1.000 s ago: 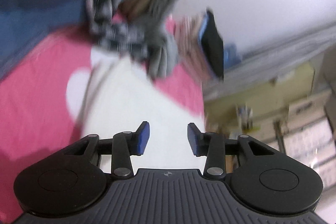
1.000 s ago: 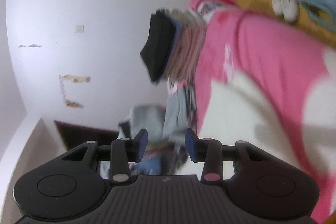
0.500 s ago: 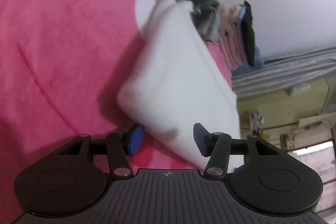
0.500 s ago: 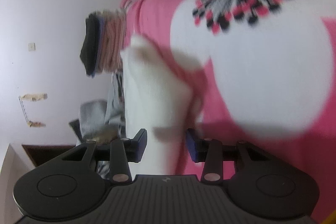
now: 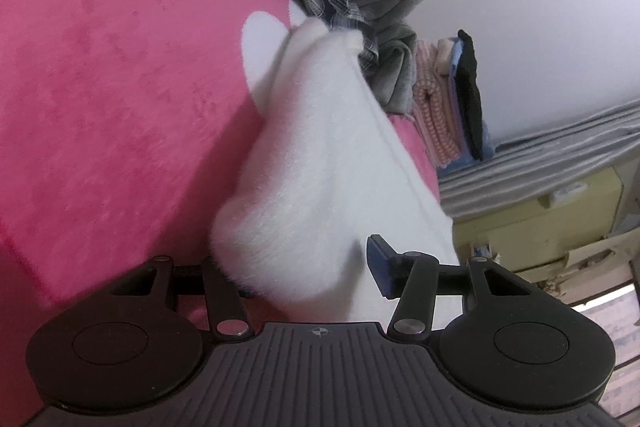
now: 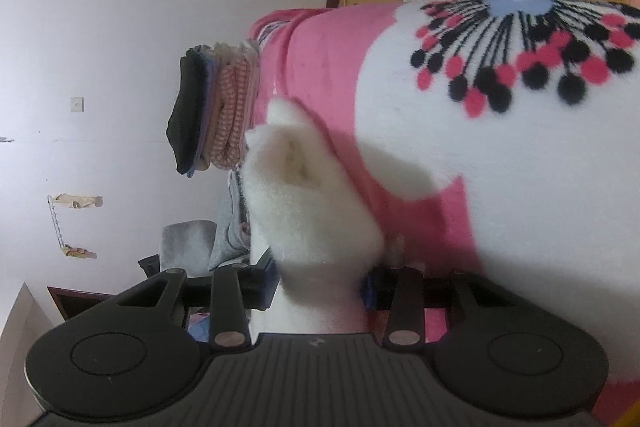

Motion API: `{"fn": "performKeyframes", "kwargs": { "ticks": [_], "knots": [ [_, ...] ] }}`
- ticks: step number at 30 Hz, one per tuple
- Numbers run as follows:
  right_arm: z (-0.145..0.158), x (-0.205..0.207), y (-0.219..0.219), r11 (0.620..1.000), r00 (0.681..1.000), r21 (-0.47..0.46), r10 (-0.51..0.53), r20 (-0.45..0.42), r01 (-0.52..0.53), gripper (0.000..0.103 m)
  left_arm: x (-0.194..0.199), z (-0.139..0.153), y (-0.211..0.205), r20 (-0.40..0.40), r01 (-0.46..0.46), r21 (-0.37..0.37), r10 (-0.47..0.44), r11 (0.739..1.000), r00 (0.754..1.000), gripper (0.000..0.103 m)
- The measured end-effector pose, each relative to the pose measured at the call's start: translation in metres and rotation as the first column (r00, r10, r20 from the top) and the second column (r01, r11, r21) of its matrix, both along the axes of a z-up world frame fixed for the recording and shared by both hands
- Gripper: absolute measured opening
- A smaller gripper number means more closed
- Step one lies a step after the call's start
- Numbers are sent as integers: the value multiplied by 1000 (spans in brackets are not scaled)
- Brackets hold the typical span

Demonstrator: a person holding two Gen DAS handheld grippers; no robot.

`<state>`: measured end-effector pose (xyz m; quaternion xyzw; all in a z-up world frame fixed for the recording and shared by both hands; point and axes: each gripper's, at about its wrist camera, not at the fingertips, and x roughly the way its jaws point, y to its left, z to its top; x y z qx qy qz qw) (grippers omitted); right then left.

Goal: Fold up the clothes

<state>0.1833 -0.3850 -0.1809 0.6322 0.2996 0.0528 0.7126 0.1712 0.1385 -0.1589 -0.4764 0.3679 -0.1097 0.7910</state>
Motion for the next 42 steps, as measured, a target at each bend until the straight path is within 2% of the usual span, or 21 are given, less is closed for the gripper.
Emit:
{"fn": "performKeyframes", "kwargs": {
  "ticks": [3,8,11,14,20,24,28,30,32,34,35,37,40,42],
  "knots": [
    [-2,5,0,1000,1000,-14,1,-4,-1,38,2,-2,-2,2,-12,16,12,1000,1000,42],
    [7,6,4,997,1000,-77,10,3,-10,23,-3,8,-4,8,-38,48,38,998,999,18],
    [20,-2,6,990,999,-139,28,37,-23,17,-9,24,-4,51,-41,69,37,997,998,14],
    [33,-11,7,988,997,-153,44,59,-35,14,-16,43,-2,96,-45,76,37,996,995,10],
    [53,-43,13,985,993,-151,95,68,-83,14,-48,68,15,130,-18,103,5,995,991,10],
    [56,-84,19,984,991,-118,134,27,-130,13,-86,84,31,102,56,167,-74,984,992,10],
    [54,-140,29,983,985,-73,166,-41,-169,13,-133,96,53,44,121,203,-132,972,990,10],
    [46,-166,33,984,983,-45,170,-74,-174,13,-153,96,60,1,157,228,-161,961,987,10],
    [37,-191,38,984,979,-17,174,-107,-177,14,-168,85,65,-67,193,217,-183,957,981,10],
    [20,-204,37,986,975,15,167,-149,-166,15,-173,67,67,-138,235,192,-211,953,968,12],
    [11,-207,35,987,972,38,162,-172,-157,23,-171,59,68,-163,256,188,-226,948,960,14],
    [4,-206,32,983,964,57,181,-194,-173,27,-165,56,69,-186,290,191,-256,938,949,17],
    [20,-197,25,961,938,-10,269,-217,-277,34,-157,62,73,-235,382,179,-337,907,912,30],
    [39,-194,19,919,908,-109,347,-235,-379,35,-154,70,78,-276,452,176,-397,875,875,36]
  ]
}}
